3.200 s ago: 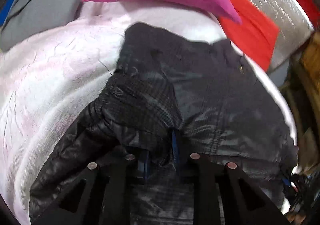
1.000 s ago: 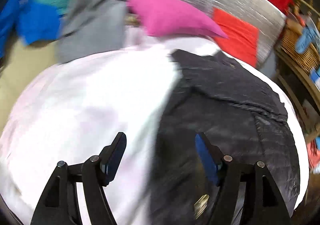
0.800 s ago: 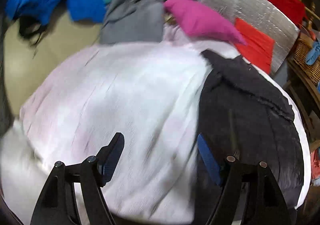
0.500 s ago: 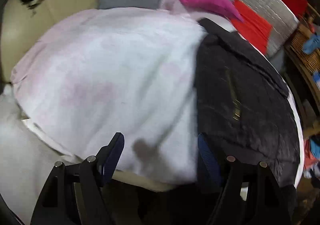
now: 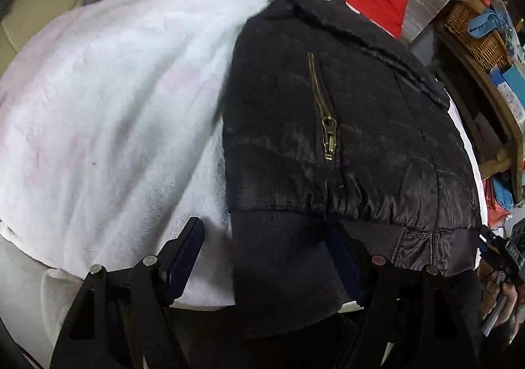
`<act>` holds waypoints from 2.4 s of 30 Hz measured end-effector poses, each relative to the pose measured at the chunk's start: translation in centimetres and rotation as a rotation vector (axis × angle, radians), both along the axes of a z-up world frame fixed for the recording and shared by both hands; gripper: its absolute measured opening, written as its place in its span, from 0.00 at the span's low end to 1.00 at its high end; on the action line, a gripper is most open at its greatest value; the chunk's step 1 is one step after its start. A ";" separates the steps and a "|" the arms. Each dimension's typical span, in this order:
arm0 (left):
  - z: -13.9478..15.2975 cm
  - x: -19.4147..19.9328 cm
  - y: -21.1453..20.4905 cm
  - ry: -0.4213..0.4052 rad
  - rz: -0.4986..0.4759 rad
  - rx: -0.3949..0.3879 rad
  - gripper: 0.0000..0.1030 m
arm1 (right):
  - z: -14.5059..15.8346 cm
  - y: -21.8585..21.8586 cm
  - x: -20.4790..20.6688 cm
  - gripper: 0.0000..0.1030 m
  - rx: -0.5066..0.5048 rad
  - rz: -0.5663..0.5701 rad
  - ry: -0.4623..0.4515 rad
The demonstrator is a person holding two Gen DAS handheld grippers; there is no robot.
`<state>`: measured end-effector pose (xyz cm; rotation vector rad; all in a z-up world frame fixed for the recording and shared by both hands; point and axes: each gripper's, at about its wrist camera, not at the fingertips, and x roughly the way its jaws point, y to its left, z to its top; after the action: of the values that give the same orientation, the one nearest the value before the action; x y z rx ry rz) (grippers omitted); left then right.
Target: Fold large clothes
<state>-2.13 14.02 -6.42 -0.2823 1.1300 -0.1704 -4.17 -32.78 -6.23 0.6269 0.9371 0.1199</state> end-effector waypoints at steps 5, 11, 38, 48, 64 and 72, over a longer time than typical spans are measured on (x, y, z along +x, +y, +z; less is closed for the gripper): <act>0.4 0.2 -0.5 -0.006 -0.030 -0.002 0.44 | 0.2 0.3 0.1 0.40 -0.041 0.002 0.026; 0.6 0.1 -0.5 -0.023 -0.036 -0.005 0.36 | 0.7 0.6 0.3 0.39 -0.069 0.005 0.030; 2.5 -2.3 3.1 -0.080 0.018 -0.120 0.10 | 1.1 -1.0 -1.6 0.10 0.181 -0.007 0.001; 1.2 -1.2 3.3 -0.050 0.050 -0.126 0.49 | -0.7 -1.8 -0.6 0.58 0.211 -0.048 0.001; 4.7 -1.4 1.5 -0.125 -0.001 -0.148 0.12 | 3.2 0.3 0.6 0.12 0.207 0.058 -0.057; 6.9 -4.4 3.1 -0.166 0.010 -0.189 0.12 | 4.1 0.4 -2.6 0.11 0.245 0.076 -0.079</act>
<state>-6.57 17.14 0.49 -0.4336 0.9485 -0.2873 -6.81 -32.42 -2.11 0.8073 0.8767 0.3288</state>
